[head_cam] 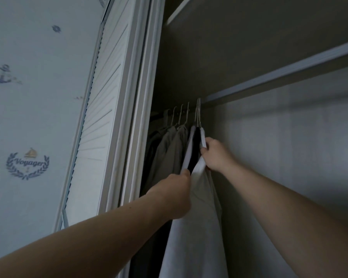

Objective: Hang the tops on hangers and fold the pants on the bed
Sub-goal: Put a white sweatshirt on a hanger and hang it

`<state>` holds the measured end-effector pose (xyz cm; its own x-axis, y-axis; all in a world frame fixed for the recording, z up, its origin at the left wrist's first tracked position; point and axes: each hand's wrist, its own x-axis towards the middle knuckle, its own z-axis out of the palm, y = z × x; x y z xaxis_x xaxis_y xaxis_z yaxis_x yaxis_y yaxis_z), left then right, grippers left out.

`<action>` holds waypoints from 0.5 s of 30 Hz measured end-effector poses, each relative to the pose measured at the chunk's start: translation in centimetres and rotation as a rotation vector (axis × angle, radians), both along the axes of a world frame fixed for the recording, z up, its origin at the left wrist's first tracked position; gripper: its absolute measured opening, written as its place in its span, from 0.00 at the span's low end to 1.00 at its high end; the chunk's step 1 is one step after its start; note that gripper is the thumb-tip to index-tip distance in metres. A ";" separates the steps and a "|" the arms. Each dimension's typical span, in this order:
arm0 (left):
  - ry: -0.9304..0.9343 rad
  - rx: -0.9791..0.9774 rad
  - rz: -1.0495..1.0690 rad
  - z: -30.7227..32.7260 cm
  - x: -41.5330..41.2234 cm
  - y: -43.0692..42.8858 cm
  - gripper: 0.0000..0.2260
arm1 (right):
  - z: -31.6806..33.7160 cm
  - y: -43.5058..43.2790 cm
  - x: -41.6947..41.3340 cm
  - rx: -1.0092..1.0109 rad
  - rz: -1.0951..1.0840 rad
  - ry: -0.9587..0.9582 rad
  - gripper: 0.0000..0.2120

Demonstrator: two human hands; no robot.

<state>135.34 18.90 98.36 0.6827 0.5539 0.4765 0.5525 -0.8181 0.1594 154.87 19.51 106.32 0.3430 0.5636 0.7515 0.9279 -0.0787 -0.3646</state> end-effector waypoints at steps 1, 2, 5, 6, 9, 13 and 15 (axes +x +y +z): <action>0.000 0.005 -0.004 -0.1 -0.2 -0.2 0.24 | -0.2 -0.2 0.1 0.001 0.018 0.012 0.15; -0.008 0.010 -0.006 -0.3 -0.5 -0.5 0.25 | -0.3 -0.6 0.0 0.003 0.024 0.022 0.18; -0.058 0.041 -0.011 -0.8 -2.0 -1.5 0.20 | -1.0 -2.4 -1.2 0.033 -0.031 0.030 0.26; -0.088 0.061 -0.016 -1.0 -2.8 -1.9 0.17 | -1.4 -3.1 -2.0 0.051 -0.061 0.003 0.28; -0.187 0.161 -0.052 -1.5 -6.6 -3.1 0.10 | -3.2 -5.5 -5.5 0.100 -0.143 -0.197 0.30; -0.182 0.397 0.023 -3.3 -14.0 -4.0 0.19 | -6.8 -8.6 -12.0 0.073 -0.113 -0.371 0.30; -0.128 0.499 0.108 -4.8 -18.5 -4.5 0.25 | -9.0 -9.8 -15.7 0.036 -0.074 -0.451 0.31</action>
